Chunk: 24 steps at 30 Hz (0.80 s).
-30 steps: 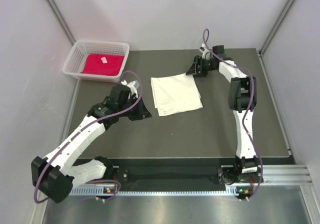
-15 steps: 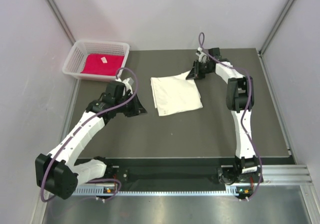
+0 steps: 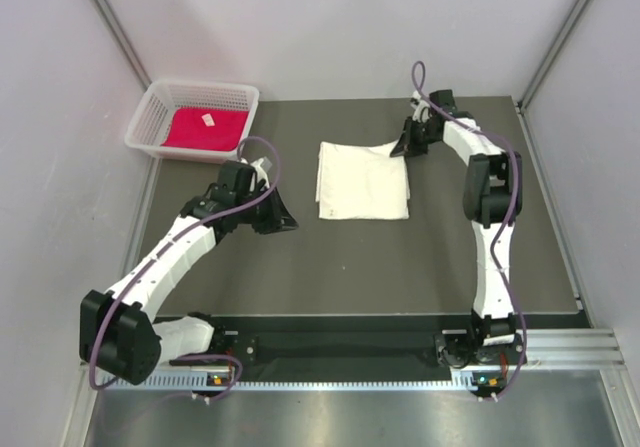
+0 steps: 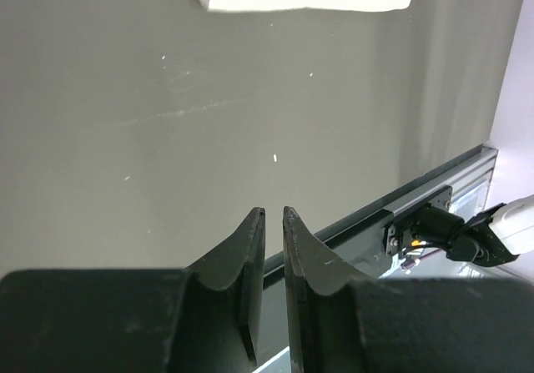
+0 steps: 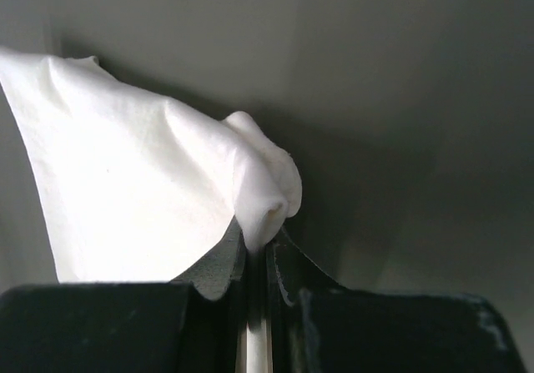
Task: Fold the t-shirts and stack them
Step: Neatly place the folded tshirt to the corner
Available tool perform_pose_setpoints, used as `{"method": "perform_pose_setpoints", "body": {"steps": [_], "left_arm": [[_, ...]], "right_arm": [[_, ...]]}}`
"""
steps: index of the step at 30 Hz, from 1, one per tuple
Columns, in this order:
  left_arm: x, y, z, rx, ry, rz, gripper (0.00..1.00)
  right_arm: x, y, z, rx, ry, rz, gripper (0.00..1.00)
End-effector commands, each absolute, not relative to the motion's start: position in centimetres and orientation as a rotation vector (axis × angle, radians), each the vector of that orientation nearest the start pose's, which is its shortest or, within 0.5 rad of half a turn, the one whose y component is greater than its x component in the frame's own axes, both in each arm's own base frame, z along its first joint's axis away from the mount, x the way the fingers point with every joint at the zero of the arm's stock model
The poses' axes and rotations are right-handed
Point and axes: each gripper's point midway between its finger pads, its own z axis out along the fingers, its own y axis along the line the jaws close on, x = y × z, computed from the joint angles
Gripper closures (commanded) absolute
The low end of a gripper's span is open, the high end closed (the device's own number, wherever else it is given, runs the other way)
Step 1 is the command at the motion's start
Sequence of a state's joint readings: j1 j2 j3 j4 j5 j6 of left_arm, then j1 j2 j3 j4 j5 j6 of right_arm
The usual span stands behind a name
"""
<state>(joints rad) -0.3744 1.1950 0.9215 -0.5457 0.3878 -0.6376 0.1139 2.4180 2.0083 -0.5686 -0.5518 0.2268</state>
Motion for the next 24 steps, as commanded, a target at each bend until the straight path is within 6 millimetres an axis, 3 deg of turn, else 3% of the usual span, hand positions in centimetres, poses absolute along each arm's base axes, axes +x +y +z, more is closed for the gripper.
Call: {"method": "perform_pose_setpoints", "body": {"steps": [1, 2, 3, 7, 9, 11, 14, 17, 18, 19, 20, 24], "left_arm": [[26.1, -20.4, 16.4, -0.122, 2.482, -0.974, 0.8], [26.2, -20.6, 16.3, -0.119, 2.485, -0.981, 0.8], [26.3, -20.7, 16.4, -0.111, 2.484, -0.989, 0.81], [26.7, -21.1, 15.6, -0.078, 2.524, -0.991, 0.8], [26.8, -21.3, 15.1, -0.076, 2.567, -0.992, 0.81], [26.9, -21.5, 14.8, -0.068, 2.581, -0.999, 0.82], [27.1, -21.7, 14.1, -0.056, 2.59, -1.0, 0.82], [27.4, -21.9, 13.9, -0.013, 2.592, -0.974, 0.83], [27.5, -21.8, 13.6, -0.011, 2.606, -0.966, 0.83], [27.5, -21.8, 13.4, -0.004, 2.616, -0.958, 0.83], [27.8, -21.9, 13.6, 0.004, 2.612, -0.956, 0.83], [28.4, -22.3, 12.9, 0.01, 2.651, -0.952, 0.83]], "right_arm": [[56.4, 9.7, 10.6, -0.009, 2.422, 0.687, 1.0], [56.5, 9.3, 10.8, -0.018, 2.421, 0.667, 1.0], [56.6, 6.6, 10.5, -0.005, 2.431, 0.624, 1.0], [58.6, 1.3, 11.6, -0.047, 2.404, 0.381, 1.0], [59.5, -1.0, 11.8, -0.153, 2.37, 0.252, 1.0], [60.6, -4.6, 12.5, -0.11, 2.34, 0.101, 1.0], [62.2, -8.1, 13.3, -0.101, 2.272, -0.053, 1.0], [64.4, -10.6, 14.2, -0.113, 2.179, -0.222, 1.0], [65.1, -11.5, 13.6, -0.13, 2.171, -0.283, 1.0], [65.8, -12.6, 15.1, -0.114, 2.13, -0.343, 1.0], [66.0, -13.5, 15.3, -0.115, 2.116, -0.382, 1.0], [67.7, -15.1, 16.7, -0.126, 2.011, -0.473, 1.0]]}}
